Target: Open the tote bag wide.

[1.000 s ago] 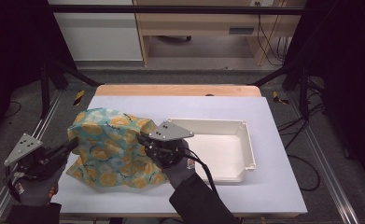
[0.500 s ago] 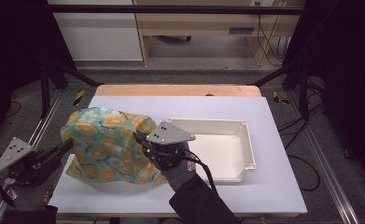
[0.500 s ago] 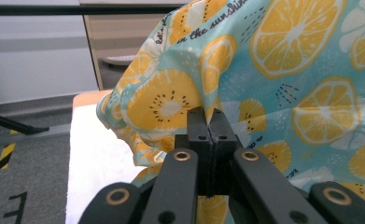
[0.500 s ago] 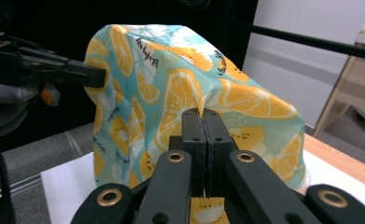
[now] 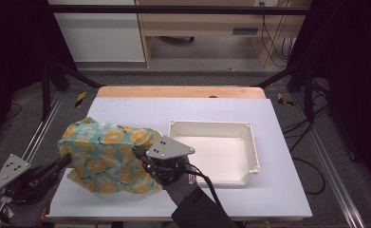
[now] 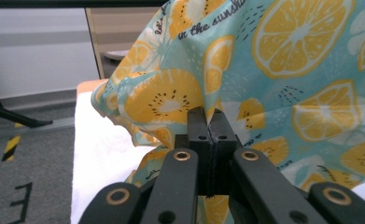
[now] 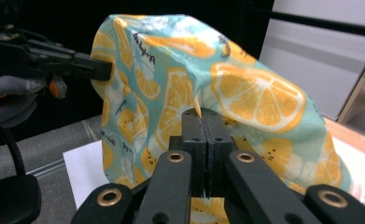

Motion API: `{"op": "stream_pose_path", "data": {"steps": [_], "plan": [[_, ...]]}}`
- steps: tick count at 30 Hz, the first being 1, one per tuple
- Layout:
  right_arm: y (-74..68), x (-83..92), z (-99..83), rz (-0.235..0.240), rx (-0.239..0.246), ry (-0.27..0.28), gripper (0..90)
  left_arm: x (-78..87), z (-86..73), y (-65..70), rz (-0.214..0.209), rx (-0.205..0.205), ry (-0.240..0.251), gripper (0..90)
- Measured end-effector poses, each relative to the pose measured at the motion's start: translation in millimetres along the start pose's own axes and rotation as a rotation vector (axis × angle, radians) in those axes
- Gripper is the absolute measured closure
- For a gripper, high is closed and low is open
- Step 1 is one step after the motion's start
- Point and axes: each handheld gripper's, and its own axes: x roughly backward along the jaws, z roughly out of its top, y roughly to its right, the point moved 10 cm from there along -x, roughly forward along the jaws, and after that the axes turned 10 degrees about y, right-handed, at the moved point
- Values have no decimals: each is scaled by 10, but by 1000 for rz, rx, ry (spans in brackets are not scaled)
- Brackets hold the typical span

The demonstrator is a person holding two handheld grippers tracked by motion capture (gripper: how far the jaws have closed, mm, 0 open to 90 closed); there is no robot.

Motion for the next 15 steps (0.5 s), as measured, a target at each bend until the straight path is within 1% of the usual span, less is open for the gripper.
{"op": "stream_pose_path", "data": {"steps": [1,2,8,9,12,15], "plan": [[0,0,0,0,0,0,894,0,0,0,0,0,0,896],[15,-30,-79,-4,-6,-17,892,-24,-35,3,0,2,-9,896],[74,-103,-278,-14,-31,-60,875,-90,-129,17,-5,6,-34,896],[74,-103,-278,-14,-31,-60,875,-90,-129,17,-5,6,-34,896],[67,-87,-277,-4,-35,-53,815,-110,-152,19,-5,4,-39,896],[50,-22,-180,6,-30,-15,734,-114,-159,14,-2,8,-44,896]]}}
